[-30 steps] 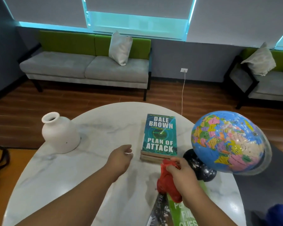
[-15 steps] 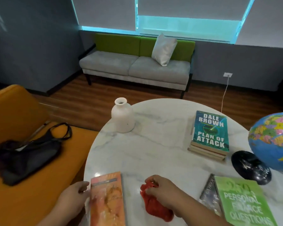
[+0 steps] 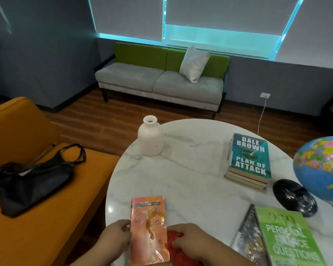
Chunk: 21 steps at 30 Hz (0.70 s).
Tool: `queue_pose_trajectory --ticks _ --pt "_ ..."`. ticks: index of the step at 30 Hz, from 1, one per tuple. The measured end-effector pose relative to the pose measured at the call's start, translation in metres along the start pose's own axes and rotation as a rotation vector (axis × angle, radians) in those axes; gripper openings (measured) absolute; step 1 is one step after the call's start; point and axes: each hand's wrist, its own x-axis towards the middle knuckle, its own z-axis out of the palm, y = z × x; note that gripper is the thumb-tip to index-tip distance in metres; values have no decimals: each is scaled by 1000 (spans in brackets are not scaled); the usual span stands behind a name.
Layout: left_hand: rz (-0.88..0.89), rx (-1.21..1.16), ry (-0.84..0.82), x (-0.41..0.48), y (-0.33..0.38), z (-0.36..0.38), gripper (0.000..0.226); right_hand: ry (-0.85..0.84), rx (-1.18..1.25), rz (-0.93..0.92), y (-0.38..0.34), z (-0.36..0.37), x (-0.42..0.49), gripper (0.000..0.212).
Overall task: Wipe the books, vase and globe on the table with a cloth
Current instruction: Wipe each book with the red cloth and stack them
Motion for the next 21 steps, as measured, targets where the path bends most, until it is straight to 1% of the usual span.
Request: queue_pose_trajectory --ticks 3,7,10,13,16,18,19,21 --pt "53 -74 -77 -6 26 16 13 91 97 -6 16 -18 -10 51" --pt "93 -199 -139 -9 58 42 17 210 140 34 39 -44 -20 49" --pt "191 -202 -146 -13 79 59 12 278 133 73 52 -59 -26 47" --pt "277 -169 -135 -15 94 72 16 298 105 102 58 -74 -36 45" --pt "388 -39 -85 -16 100 75 12 328 -50 116 62 -86 -38 44" --pt "495 137 -56 -15 100 75 20 436 -170 81 63 -91 -39 41" --pt "543 250 -47 -14 99 75 29 496 -208 50 62 -92 -39 38" --pt "594 444 -57 -10 95 75 63 560 -254 -42 60 -89 -41 35"
